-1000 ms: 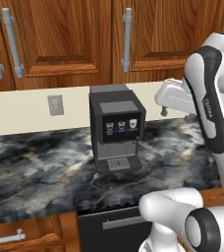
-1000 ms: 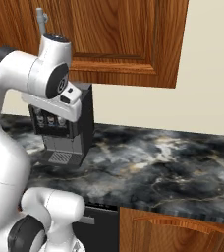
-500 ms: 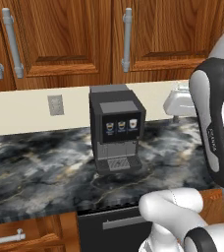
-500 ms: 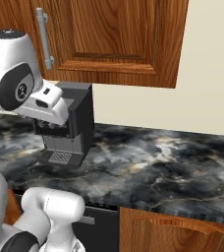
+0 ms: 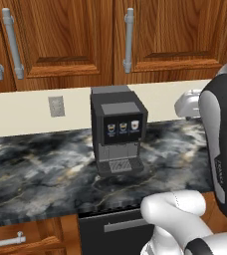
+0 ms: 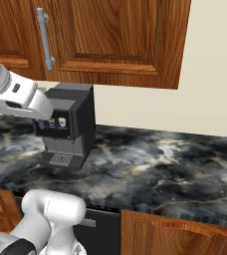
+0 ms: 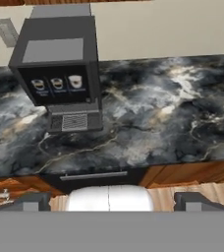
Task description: Close all open cabinet doors.
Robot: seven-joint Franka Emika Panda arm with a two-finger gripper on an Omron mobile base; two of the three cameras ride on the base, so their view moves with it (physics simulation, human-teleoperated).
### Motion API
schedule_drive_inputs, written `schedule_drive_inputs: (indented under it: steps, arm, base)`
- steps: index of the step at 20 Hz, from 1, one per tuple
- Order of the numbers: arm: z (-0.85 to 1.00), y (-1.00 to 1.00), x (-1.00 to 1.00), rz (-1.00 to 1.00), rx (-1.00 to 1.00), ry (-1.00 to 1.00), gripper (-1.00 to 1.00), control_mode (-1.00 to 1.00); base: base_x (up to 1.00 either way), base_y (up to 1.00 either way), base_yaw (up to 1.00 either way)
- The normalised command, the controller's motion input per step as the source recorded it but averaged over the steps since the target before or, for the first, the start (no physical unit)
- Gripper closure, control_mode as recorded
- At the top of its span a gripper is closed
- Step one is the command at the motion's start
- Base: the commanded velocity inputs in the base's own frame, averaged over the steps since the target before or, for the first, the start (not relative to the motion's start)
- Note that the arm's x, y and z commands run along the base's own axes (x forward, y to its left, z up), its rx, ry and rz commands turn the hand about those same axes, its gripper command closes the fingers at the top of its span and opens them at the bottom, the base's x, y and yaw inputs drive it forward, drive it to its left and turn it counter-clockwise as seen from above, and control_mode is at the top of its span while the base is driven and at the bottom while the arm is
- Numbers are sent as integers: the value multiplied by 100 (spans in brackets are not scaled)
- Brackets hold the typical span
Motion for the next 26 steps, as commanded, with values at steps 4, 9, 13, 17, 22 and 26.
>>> schedule_drive_inputs:
  steps: [4,9,13,17,22,26]
  arm:
    - [16,0,-21,0,0,-10,-100,-100]
    - [0,0,0,0,0,0,-100,-100]
    - [0,0,0,0,0,0,-100,-100]
    - [0,0,0,0,0,0,-100,100]
    - [0,0,0,0,0,0,-100,100]
    - [0,0,0,0,0,0,-100,100]
  base:
    - [0,0,0]
    - [0,0,0]
    - [0,0,0]
    - [-38,6,0]
    - [-71,24,0]
    - [-49,28,0]
